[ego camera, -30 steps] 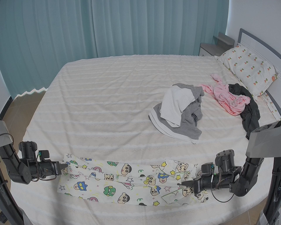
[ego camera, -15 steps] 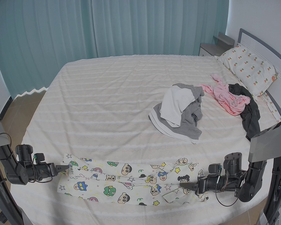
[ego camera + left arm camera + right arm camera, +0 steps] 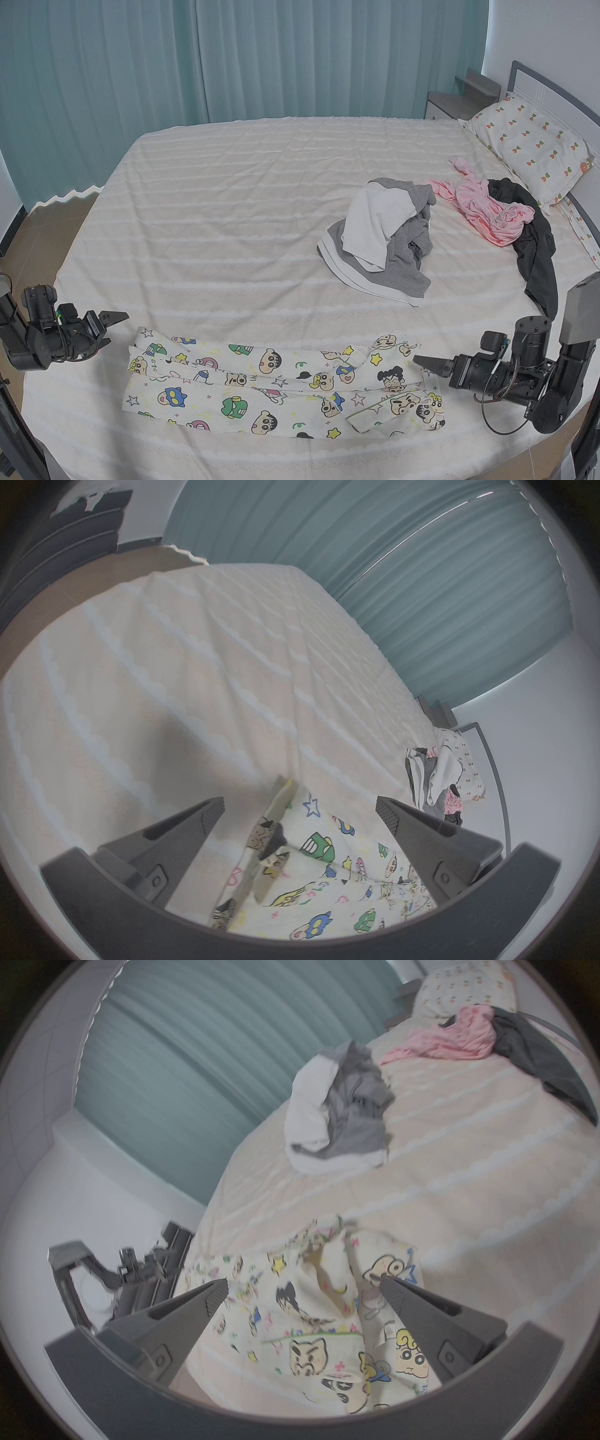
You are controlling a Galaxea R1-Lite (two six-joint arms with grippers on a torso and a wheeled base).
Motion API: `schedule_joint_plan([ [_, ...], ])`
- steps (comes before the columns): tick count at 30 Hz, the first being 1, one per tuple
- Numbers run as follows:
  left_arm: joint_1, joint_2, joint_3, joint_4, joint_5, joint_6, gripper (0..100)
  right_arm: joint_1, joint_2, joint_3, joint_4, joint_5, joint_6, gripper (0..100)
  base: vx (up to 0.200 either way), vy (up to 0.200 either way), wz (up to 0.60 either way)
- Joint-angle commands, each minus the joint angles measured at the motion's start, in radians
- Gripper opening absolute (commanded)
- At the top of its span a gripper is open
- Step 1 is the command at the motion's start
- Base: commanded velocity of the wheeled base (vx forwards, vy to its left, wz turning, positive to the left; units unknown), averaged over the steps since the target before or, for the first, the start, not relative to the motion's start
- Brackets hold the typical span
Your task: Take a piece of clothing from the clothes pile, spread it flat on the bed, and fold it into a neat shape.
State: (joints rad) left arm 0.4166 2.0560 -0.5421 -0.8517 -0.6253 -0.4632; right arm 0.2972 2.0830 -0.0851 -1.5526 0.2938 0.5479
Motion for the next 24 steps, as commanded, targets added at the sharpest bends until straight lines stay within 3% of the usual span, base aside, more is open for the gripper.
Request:
schedule_joint_plan([
  [1, -0.082, 0.052, -0.156, 0.143, 0.003, -0.032, 100, 0.008, -0.199, 0.031, -0.015, -0.088, 0.106, 100, 0.000, 0.000, 0.00],
  [7, -0.127, 0.112, -0.262, 0.224, 0.024, -0.022, 100, 0.054, -0.262, 0.085, -0.015, -0.091, 0.130, 100, 0.000, 0.000, 0.00],
  [10, -0.156, 0.145, -0.303, 0.224, 0.064, 0.014, 100, 0.095, -0.276, 0.085, -0.015, -0.125, 0.130, 100, 0.000, 0.000, 0.00],
  [15, -0.176, 0.165, -0.308, 0.226, 0.090, 0.087, 100, 0.112, -0.267, 0.085, -0.015, -0.150, 0.127, 100, 0.000, 0.000, 0.00],
  [24, -0.179, 0.139, -0.283, 0.229, 0.102, 0.089, 100, 0.134, -0.258, 0.085, -0.014, -0.153, 0.138, 100, 0.000, 0.000, 0.00],
])
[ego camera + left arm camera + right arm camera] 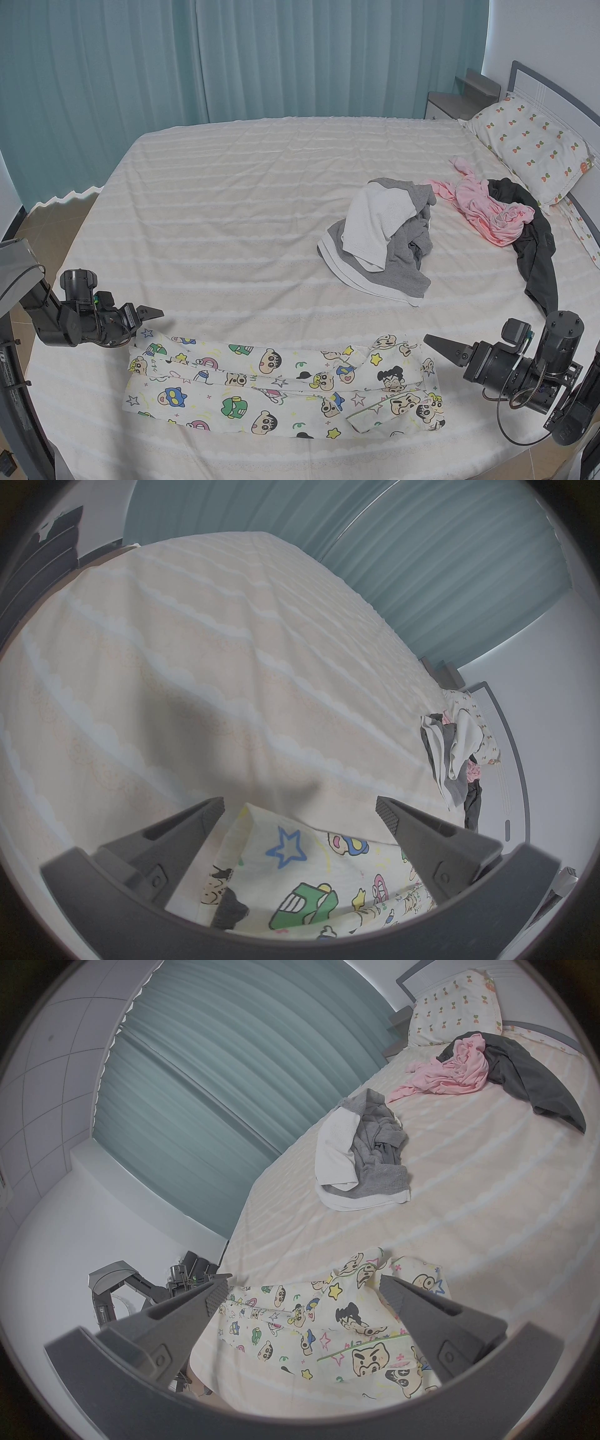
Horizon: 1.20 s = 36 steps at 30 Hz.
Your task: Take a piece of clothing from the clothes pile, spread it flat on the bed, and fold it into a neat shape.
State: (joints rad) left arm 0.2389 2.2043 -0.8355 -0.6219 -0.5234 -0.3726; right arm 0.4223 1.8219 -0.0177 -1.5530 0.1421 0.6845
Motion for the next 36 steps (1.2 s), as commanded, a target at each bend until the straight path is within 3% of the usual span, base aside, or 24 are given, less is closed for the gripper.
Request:
schedule_joint_plan([
  [1, -0.001, -0.014, 0.026, -0.004, 0.002, 0.000, 100, 0.010, 0.005, 0.018, -0.013, -0.001, 0.001, 100, 0.000, 0.000, 0.00],
  [3, -0.001, -0.011, 0.027, -0.002, 0.002, 0.000, 100, 0.010, 0.008, 0.018, -0.013, 0.001, 0.001, 100, 0.000, 0.000, 0.00],
  [4, -0.001, -0.008, 0.026, -0.004, 0.003, 0.000, 0, 0.010, 0.013, 0.018, -0.013, -0.001, 0.001, 100, 0.000, 0.000, 0.00],
  [13, 0.000, 0.017, 0.007, -0.010, 0.056, 0.000, 0, 0.013, 0.028, 0.018, -0.013, -0.013, 0.004, 100, 0.000, 0.000, 0.00],
  [36, -0.001, -0.040, 0.019, -0.068, 0.046, -0.006, 0, 0.030, 0.039, 0.018, -0.013, -0.030, 0.001, 100, 0.000, 0.000, 0.00],
])
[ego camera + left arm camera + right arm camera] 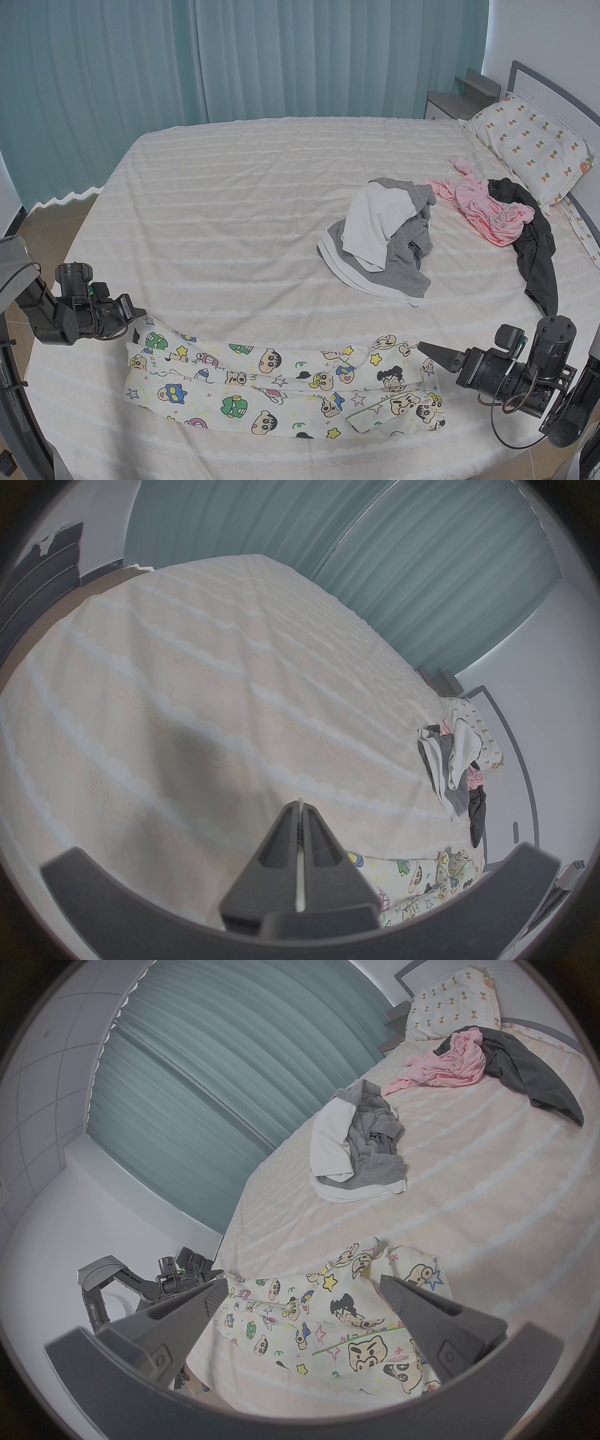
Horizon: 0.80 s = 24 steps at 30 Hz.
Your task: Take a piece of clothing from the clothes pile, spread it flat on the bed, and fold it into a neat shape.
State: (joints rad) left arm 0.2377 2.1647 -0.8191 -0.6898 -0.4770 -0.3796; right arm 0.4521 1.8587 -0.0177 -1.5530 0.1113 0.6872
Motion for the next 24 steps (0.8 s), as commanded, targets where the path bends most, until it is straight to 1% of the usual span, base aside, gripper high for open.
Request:
schedule_joint_plan([
  [1, 0.000, 0.001, 0.003, -0.001, 0.000, 0.001, 0, 0.002, 0.002, 0.018, -0.013, 0.001, -0.002, 100, 0.000, 0.000, 0.00],
  [3, 0.000, 0.003, 0.003, -0.001, 0.001, 0.004, 0, 0.002, 0.002, 0.018, -0.013, 0.001, 0.002, 100, 0.000, 0.000, 0.00],
  [4, 0.000, 0.012, 0.002, -0.001, 0.001, 0.008, 100, 0.002, 0.002, 0.018, -0.013, 0.001, 0.002, 100, 0.000, 0.000, 0.00],
  [11, 0.005, 0.035, 0.003, -0.027, 0.003, 0.004, 100, 0.002, 0.004, 0.018, -0.013, -0.008, 0.002, 100, 0.000, 0.000, 0.00],
  [17, 0.025, -0.006, 0.043, -0.022, -0.011, 0.005, 100, 0.010, 0.004, 0.018, -0.013, -0.013, 0.002, 100, 0.000, 0.000, 0.00],
  [21, 0.028, -0.069, 0.110, -0.020, -0.072, 0.031, 100, 0.010, 0.004, 0.018, -0.013, -0.016, 0.002, 100, 0.000, 0.000, 0.00],
  [24, 0.035, -0.092, 0.152, -0.020, -0.114, 0.114, 100, 0.010, 0.004, 0.018, -0.013, -0.016, 0.002, 100, 0.000, 0.000, 0.00],
])
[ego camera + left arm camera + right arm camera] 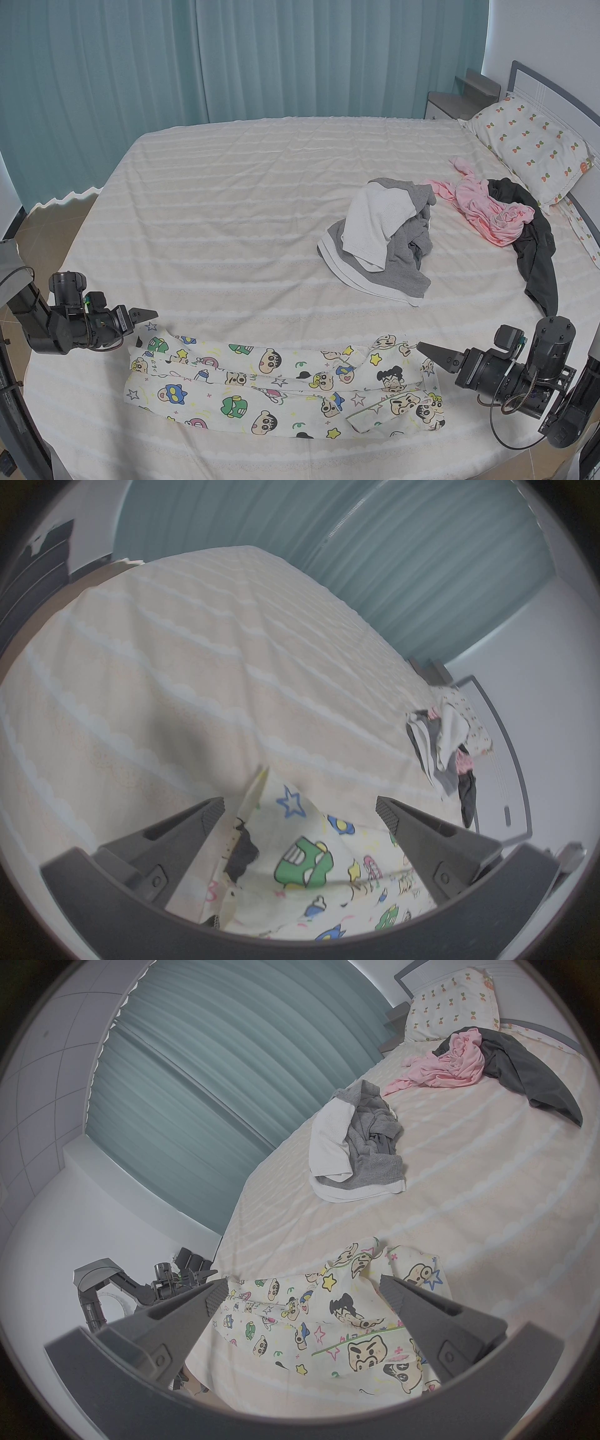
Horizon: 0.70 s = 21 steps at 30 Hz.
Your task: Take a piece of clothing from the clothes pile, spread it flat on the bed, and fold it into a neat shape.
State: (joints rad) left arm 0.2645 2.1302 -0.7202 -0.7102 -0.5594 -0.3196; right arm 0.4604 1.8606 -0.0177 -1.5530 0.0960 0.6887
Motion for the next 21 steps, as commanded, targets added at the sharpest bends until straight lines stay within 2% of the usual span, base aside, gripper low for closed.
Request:
schedule_joint_plan([
  [1, 0.009, -0.058, 0.054, 0.000, -0.037, 0.074, 100, 0.001, 0.002, 0.018, -0.013, -0.001, 0.000, 100, 0.000, 0.000, 0.00],
  [14, -0.002, -0.003, 0.045, -0.008, -0.040, 0.099, 100, 0.003, 0.003, 0.018, -0.013, 0.001, 0.020, 100, 0.000, 0.000, 0.00],
  [21, -0.002, 0.053, 0.031, -0.009, -0.090, 0.189, 100, 0.003, 0.005, 0.018, -0.013, 0.001, 0.020, 100, 0.000, 0.000, 0.00],
])
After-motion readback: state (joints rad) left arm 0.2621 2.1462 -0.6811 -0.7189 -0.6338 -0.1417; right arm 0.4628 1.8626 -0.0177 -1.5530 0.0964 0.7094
